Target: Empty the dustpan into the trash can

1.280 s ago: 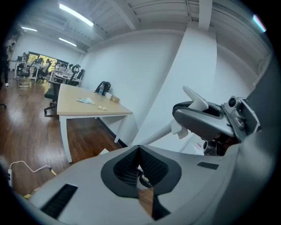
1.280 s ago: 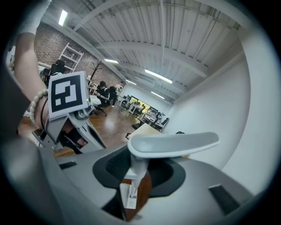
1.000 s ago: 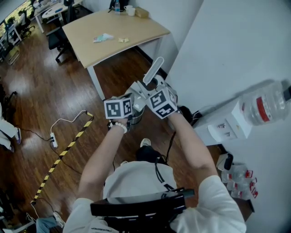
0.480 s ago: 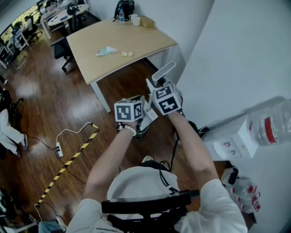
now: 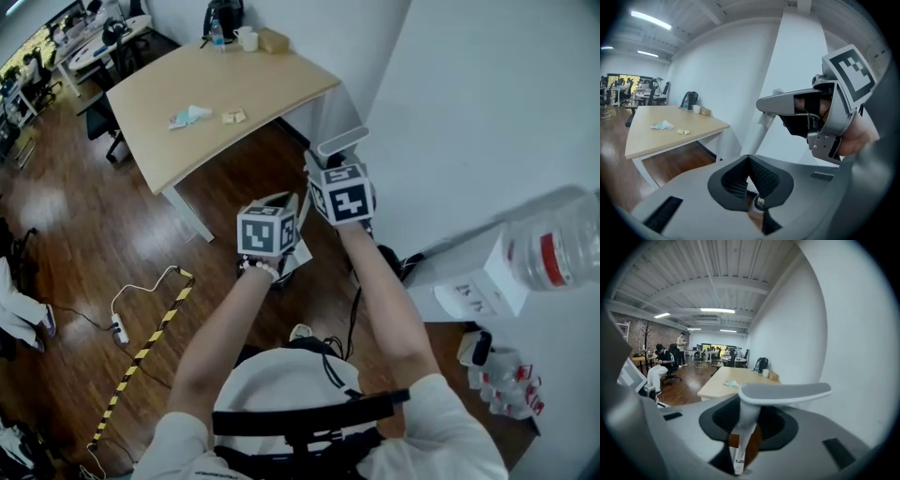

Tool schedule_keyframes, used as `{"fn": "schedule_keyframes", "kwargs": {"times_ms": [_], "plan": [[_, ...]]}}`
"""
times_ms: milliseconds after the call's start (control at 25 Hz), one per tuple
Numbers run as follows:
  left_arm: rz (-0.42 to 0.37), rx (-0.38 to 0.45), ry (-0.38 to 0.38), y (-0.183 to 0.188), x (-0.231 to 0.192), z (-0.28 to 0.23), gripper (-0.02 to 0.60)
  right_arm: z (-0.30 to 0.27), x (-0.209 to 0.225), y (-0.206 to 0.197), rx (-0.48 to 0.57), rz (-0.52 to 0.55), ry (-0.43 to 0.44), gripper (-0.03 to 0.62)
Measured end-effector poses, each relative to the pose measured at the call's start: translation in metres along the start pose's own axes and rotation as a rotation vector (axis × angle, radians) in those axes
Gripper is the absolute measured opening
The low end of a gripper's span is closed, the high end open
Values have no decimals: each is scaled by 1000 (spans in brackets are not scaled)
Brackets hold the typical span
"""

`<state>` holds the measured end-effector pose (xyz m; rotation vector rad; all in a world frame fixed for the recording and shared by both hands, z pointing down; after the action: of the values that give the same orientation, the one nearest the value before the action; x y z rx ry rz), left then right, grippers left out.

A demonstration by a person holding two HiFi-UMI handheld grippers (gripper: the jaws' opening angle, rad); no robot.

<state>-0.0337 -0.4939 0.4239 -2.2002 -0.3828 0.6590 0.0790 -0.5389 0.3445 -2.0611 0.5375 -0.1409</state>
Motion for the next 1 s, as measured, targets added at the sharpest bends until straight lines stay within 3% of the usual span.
{"fn": "schedule_keyframes", "kwargs": {"times_ms": [240,440,720,1000], "plan": [[-96,-9,-158,13,23,2,-2,53,13,14,85,-106,-132,112],[-197,-34,-312,8,47,19,-2,119,8,18,108,-154,-296,112],[-270,-113,-513,-37,99,30,-2,195,-2,-37,59,-275,-518,113],[-316,-225,-611,-97,135,35,-2,249,-7,-115,-33,-414,-670,114]]}}
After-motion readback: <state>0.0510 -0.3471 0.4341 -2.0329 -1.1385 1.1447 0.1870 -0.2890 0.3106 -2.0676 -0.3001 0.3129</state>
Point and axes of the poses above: the fingertips, and each gripper's own axes: z backward along the fingers, x to its right, y out of its top, the point moved 8 cm from there along z, backward along the fingers, and after that the axes turned 7 degrees about -x, right-handed, at the moved point
